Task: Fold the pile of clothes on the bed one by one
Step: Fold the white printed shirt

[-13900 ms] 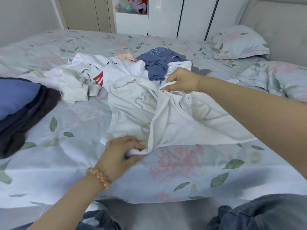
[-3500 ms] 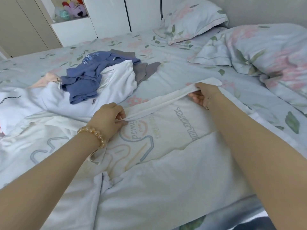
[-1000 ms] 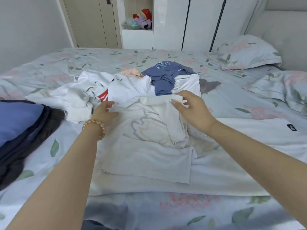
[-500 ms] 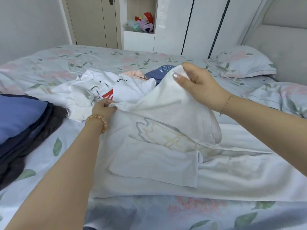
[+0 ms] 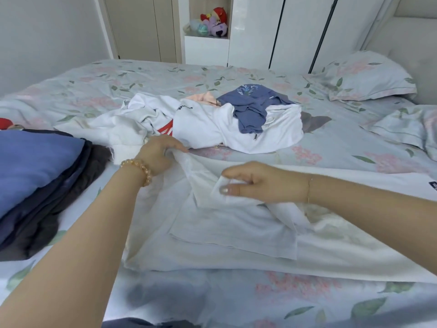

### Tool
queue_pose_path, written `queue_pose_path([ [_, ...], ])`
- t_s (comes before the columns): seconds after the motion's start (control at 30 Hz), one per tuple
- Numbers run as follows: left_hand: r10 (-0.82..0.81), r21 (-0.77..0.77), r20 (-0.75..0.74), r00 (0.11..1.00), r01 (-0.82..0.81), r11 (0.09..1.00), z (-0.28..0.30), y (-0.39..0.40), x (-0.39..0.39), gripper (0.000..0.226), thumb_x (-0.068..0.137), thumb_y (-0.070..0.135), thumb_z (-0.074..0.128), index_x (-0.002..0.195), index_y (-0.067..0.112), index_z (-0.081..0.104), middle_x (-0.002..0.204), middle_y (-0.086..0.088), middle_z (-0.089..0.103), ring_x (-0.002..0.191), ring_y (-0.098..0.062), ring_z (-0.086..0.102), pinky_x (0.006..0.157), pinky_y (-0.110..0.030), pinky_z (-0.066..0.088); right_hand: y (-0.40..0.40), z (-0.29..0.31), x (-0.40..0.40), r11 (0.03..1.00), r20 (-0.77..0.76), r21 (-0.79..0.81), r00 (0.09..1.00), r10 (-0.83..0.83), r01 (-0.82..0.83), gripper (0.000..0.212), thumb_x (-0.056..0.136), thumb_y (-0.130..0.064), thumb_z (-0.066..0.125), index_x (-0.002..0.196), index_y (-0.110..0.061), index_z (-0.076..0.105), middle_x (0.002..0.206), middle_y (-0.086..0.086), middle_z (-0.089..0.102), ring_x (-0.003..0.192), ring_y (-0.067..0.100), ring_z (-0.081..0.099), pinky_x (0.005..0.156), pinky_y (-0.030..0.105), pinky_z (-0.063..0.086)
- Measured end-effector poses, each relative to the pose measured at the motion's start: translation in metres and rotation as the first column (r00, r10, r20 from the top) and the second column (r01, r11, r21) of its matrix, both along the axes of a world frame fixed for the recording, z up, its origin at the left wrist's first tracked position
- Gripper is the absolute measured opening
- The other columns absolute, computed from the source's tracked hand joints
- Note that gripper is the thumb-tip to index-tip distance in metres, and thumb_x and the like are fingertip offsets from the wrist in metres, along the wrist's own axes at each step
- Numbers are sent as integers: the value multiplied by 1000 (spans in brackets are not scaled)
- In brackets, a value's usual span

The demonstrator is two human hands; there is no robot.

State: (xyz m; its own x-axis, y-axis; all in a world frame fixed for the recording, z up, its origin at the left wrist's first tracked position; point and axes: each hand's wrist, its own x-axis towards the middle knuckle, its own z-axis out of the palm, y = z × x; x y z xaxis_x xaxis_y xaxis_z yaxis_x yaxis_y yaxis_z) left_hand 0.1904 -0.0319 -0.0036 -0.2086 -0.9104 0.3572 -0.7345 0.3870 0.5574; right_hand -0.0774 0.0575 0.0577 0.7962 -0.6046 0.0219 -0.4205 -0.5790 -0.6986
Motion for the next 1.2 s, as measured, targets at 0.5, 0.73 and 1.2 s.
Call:
queue_pose_path([
  [0.5, 55, 496, -297, 953, 105, 862, -16, 50, -62, 45, 88, 31, 68, 59, 20, 35, 60, 3, 34, 55, -8, 34, 56, -24, 26, -80, -36, -61, 623, -326, -327, 534, -780, 711, 71, 87, -72, 42, 122, -11, 54, 130, 8, 52, 118, 27, 52, 94, 38, 43],
  [0.73, 62, 405, -437, 897, 134, 904, -2, 53, -82, 49, 89, 35, 65, 58, 20, 31, 58, 7, 27, 57, -9, 26, 55, -25, 21, -47, -54, -109, 580, -388, 121, 576, -720, 806, 49, 84, -50, 67, 62, -15, 41, 65, 3, 44, 58, 17, 42, 54, 26, 29],
  [1.2, 194, 447, -79, 978, -139, 884, -14, 73, -64, 54, 90, 10, 48, 137, 35, 38, 84, 1, 55, 76, -18, 53, 69, -29, 41, -83, -89, -74, 530, -119, -12, 526, -842, 848, 33, 92, -38, 61, 107, -10, 51, 118, 12, 58, 106, 28, 55, 74, 28, 36],
])
